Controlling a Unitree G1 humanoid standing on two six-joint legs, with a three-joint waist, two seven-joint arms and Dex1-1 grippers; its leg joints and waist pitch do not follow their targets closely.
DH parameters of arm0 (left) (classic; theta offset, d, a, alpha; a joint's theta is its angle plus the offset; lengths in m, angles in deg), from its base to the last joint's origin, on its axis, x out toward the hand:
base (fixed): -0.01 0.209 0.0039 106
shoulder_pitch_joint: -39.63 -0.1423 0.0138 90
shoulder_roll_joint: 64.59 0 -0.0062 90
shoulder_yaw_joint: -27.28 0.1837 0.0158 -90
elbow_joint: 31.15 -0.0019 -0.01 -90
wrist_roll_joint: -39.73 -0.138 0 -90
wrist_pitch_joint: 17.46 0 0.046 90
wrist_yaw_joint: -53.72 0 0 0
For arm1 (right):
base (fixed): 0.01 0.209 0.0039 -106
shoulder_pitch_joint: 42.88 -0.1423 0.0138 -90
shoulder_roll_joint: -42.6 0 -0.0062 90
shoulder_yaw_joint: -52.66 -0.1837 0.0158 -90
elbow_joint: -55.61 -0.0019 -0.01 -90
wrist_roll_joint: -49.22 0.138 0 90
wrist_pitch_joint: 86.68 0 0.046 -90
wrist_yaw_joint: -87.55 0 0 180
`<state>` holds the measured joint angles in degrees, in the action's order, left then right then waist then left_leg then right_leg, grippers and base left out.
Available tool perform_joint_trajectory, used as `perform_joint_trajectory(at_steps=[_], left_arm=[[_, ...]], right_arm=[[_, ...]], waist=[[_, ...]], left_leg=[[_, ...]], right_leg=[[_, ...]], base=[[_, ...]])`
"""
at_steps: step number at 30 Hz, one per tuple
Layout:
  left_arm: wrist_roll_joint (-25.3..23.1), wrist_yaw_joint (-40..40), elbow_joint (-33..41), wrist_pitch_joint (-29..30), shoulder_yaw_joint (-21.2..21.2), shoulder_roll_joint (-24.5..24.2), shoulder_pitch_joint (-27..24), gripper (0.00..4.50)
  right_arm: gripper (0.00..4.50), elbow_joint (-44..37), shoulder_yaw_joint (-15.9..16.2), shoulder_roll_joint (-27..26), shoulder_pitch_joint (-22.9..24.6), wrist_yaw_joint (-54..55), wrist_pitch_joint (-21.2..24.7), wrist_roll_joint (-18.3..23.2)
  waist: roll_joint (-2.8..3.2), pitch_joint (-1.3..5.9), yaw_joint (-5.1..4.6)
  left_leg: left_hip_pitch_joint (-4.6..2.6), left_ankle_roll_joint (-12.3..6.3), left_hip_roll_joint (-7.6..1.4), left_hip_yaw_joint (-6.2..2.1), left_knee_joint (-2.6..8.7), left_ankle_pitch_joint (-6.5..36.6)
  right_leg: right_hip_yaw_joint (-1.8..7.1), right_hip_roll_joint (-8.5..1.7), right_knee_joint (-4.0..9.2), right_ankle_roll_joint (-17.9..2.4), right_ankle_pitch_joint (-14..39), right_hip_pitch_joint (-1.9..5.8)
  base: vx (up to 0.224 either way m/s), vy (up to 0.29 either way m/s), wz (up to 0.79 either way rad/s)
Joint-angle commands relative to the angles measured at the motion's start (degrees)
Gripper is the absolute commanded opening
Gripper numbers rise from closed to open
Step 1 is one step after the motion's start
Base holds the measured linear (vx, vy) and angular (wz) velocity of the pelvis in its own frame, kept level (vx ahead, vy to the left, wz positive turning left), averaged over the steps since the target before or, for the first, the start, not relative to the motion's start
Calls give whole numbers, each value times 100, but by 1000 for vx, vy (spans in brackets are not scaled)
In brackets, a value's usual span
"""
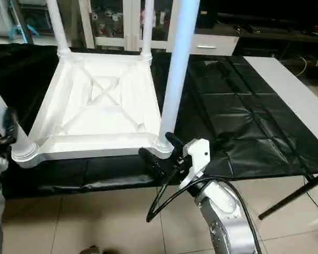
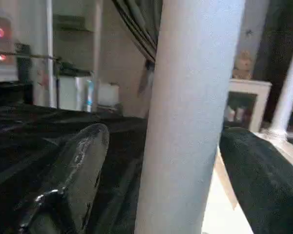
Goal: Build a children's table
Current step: Rotate leg to tighten
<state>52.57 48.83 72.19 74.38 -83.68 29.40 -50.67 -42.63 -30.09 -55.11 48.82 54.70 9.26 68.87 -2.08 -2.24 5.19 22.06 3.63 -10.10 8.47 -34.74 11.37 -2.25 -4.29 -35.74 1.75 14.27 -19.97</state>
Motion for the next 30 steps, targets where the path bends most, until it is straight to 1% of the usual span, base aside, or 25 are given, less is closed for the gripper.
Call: perform_joint_trajectory(at_steps=[1,2,3,4,5,8,9,11,12,13,14,15,16,17,18,19,20,21,22,23,24,27,28,29,30], left_arm=[[123,-136,-152,147,-75,-110,158,427],[155,-170,-208,175,-75,-157,212,438],[174,-233,-305,249,-54,-257,301,444],[200,-226,-389,334,-64,-304,405,447],[184,-239,-426,330,-56,-336,454,447],[199,-268,-471,352,-37,-383,563,447],[237,-305,-479,394,-25,-412,608,447],[295,-351,-491,450,-16,-446,647,447],[307,-369,-491,470,-9,-457,651,447],[358,-429,-495,575,22,-498,664,447],[377,-458,-499,653,60,-515,658,447],[376,-459,-499,655,62,-516,657,447],[372,-463,-502,665,71,-518,653,447],[361,-485,-510,686,83,-516,645,447],[364,-486,-513,684,79,-509,646,447],[383,-493,-514,697,80,-507,643,447],[383,-505,-512,697,92,-513,634,430],[392,-509,-510,705,94,-512,633,430],[428,-531,-489,764,110,-516,622,418],[428,-531,-489,764,110,-516,622,411],[493,-550,-470,839,110,-516,626,401],[543,-578,-455,934,112,-533,637,373],[560,-572,-438,991,104,-522,640,355],[566,-560,-428,1016,98,-513,638,355],[570,-558,-424,1031,97,-509,637,346]], right_arm=[[450,-27,-54,16,-25,33,-41,18],[450,-23,-52,12,-30,32,-42,16],[450,-12,-47,5,-41,34,-45,13],[450,-3,-40,1,-50,36,-54,9],[450,-2,-37,-3,-53,36,-55,10],[450,-23,-33,-8,-40,-17,-54,64],[450,-59,-23,-2,-16,-75,-40,118],[450,-100,-15,2,13,-140,-22,173],[450,-123,-8,13,26,-173,3,201],[450,-212,25,70,78,-304,87,292],[450,-351,86,194,143,-526,242,438],[450,-358,89,201,145,-537,250,444],[450,-385,100,227,155,-577,283,471],[450,-442,137,315,156,-695,409,539],[450,-452,153,351,153,-738,444,551],[450,-459,172,399,149,-790,481,565],[450,-468,190,469,142,-863,542,585],[450,-469,193,488,138,-878,559,585],[450,-470,205,622,106,-966,654,555],[450,-470,205,622,106,-966,654,555],[450,-458,196,726,70,-999,693,523],[450,-487,196,800,58,-1034,745,536],[450,-528,198,841,75,-1060,769,543],[450,-547,204,860,88,-1070,776,542],[450,-566,212,870,102,-1073,783,542]], waist=[[146,247,1],[137,245,-2],[154,246,3],[156,249,-2],[163,246,3],[157,247,0],[189,253,7],[167,252,5],[169,253,7],[181,253,8],[179,253,12],[179,255,15],[175,252,9],[211,250,14],[184,252,13],[185,245,15],[184,244,17],[184,242,19],[178,241,23],[182,243,30],[177,240,30],[177,246,30],[174,243,26],[173,247,27],[174,246,30]], left_leg=[[-147,308,-276,-117,569,1419],[-141,304,-274,-114,570,1409],[-149,317,-280,-117,576,1423],[-153,334,-278,-115,574,1441],[-155,342,-275,-111,576,1476],[-148,340,-284,-114,580,1464],[-152,343,-282,-113,576,1465],[-144,324,-284,-116,579,1471],[-146,318,-286,-116,578,1455],[-148,311,-284,-114,575,1462],[-149,300,-287,-115,573,1466],[-150,272,-290,-122,573,1443],[-139,258,-291,-117,570,1404],[-139,265,-288,-124,575,1411],[-141,249,-290,-121,570,1410],[-140,251,-292,-118,574,1446],[-142,253,-293,-117,576,1485],[-142,256,-294,-118,577,1499],[-141,253,-293,-113,575,1508],[-145,258,-296,-115,575,1516],[-141,257,-297,-114,575,1486],[-139,256,-293,-112,564,1423],[-136,243,-290,-111,566,1404],[-135,235,-291,-111,563,1390],[-136,228,-294,-113,562,1355]], right_leg=[[198,-303,373,-688,-346,41],[198,-306,373,-697,-360,46],[195,-308,369,-709,-356,42],[195,-307,362,-718,-358,41],[198,-311,368,-727,-323,41],[199,-323,368,-749,-345,53],[201,-328,363,-763,-353,52],[199,-328,364,-780,-357,63],[198,-330,363,-789,-372,61],[199,-326,363,-797,-379,61],[200,-329,361,-803,-390,60],[194,-319,359,-799,-442,76],[197,-324,356,-804,-496,74],[195,-327,355,-811,-483,74],[196,-332,361,-821,-470,79],[199,-333,367,-840,-405,75],[199,-334,373,-859,-336,75],[200,-337,376,-860,-301,76],[205,-341,379,-871,-252,74],[204,-342,378,-875,-231,75],[206,-342,381,-879,-242,73],[206,-346,374,-903,-263,73],[202,-335,374,-909,-284,74],[202,-338,371,-912,-306,77],[201,-339,368,-913,-349,78]], base=[[0,0,0],[0,0,0],[0,0,0],[0,0,0],[0,0,0],[0,0,0],[0,0,0],[0,0,0],[0,0,0],[0,0,0],[0,0,0],[0,0,0],[0,0,0],[0,0,0],[0,0,0],[0,0,0],[0,0,0],[0,0,0],[0,0,0],[0,0,0],[0,0,0],[0,0,0],[0,0,0],[0,0,0],[0,0,0]])
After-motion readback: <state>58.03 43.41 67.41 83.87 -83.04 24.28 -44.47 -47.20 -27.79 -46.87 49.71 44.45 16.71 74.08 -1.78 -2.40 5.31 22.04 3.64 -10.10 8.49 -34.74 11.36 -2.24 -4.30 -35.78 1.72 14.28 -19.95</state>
